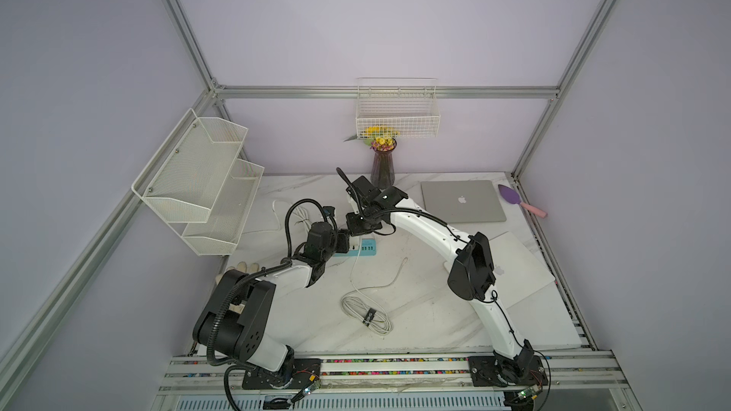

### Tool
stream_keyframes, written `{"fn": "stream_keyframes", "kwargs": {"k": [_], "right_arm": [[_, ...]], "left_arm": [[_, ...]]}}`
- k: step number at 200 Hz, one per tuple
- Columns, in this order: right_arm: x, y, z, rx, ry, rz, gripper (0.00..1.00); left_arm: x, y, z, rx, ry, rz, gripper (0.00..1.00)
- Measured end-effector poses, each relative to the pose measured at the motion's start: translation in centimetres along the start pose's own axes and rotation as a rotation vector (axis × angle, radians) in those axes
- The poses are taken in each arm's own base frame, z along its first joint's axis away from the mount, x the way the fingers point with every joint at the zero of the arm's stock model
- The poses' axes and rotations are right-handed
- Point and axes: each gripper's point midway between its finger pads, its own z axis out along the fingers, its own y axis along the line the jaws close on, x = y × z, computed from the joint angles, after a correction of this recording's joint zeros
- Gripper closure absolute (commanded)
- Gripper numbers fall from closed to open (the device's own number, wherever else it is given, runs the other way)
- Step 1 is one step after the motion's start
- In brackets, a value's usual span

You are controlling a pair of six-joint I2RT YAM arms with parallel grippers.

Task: Unplug the laptop charger
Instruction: Remove the charging cable from the plug.

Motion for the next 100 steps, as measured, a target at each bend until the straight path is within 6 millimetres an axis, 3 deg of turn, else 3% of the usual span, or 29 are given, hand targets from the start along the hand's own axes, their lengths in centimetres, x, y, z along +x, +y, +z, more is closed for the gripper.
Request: {"fn": "stream_keyframes", "kwargs": {"k": [100], "right_arm": [[-0.3, -0.7, -0.2, 0.001, -0.017, -0.021, 1.00]], "left_arm": [[-0.3, -0.8, 1.1, -0.016, 0.011, 0.020, 0.54]]}}
